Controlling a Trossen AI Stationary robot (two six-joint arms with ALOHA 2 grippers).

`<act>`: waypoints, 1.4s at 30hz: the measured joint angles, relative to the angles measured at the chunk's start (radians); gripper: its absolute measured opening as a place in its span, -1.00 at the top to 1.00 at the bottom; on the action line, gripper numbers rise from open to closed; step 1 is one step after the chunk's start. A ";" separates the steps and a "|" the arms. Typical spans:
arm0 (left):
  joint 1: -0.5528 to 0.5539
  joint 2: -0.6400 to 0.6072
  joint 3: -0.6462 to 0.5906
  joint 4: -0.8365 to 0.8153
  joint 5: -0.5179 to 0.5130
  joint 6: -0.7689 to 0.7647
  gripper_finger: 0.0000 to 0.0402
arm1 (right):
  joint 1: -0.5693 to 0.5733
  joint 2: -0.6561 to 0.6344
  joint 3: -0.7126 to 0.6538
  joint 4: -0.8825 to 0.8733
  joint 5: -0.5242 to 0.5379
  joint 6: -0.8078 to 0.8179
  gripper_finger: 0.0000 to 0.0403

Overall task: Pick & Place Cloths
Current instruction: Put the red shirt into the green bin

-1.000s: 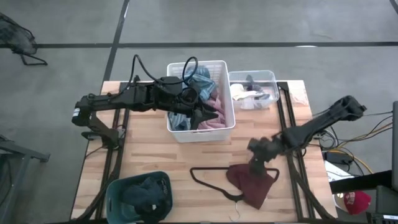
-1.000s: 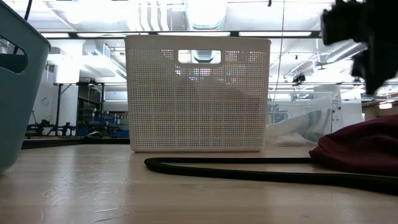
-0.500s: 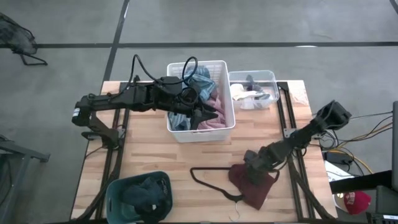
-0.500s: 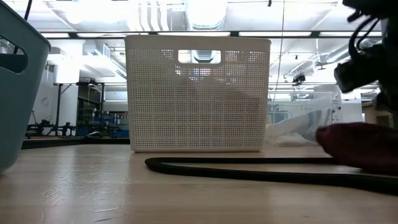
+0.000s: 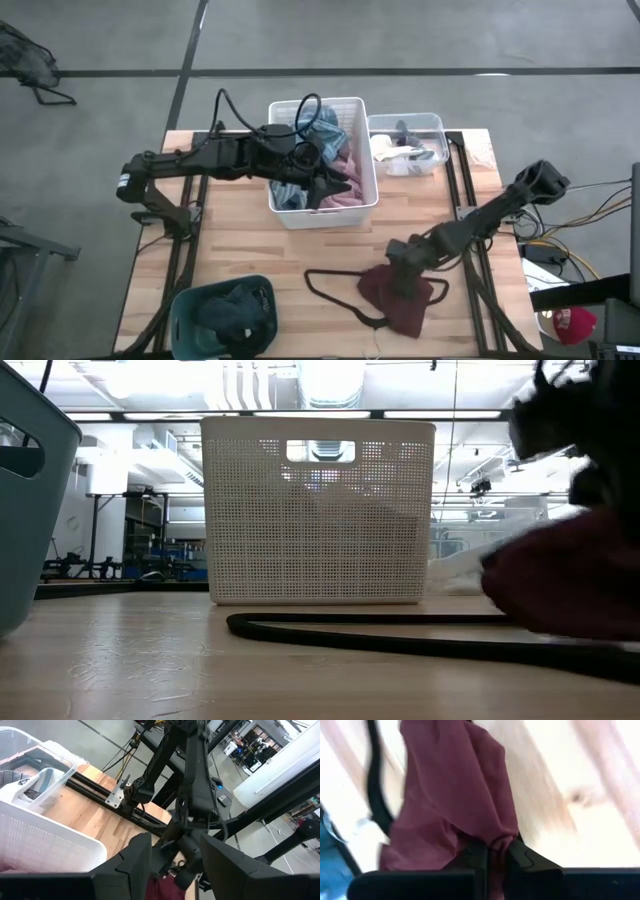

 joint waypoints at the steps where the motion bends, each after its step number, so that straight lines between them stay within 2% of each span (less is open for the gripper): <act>1: 0.000 0.000 -0.006 0.002 0.000 0.000 0.13 | -0.006 -0.016 0.009 -0.009 0.017 -0.004 0.90; 9: 0.000 0.000 -0.035 0.006 0.000 -0.029 0.13 | -0.073 -0.154 0.102 -0.039 0.117 -0.073 0.91; 15: -0.002 0.000 -0.041 0.011 0.009 -0.031 0.13 | -0.098 -0.188 0.202 -0.041 0.128 -0.155 0.91; 25: -0.027 -0.001 -0.041 0.070 0.062 0.049 0.13 | -0.130 -0.114 0.470 -0.084 0.201 -0.314 0.91; 31: -0.029 -0.001 -0.041 0.100 0.143 0.050 0.13 | -0.190 -0.065 0.632 -0.164 0.205 -0.415 0.91; 42: -0.069 0.012 -0.042 0.096 0.168 0.049 0.13 | -0.291 0.020 0.866 -0.174 0.199 -0.568 0.91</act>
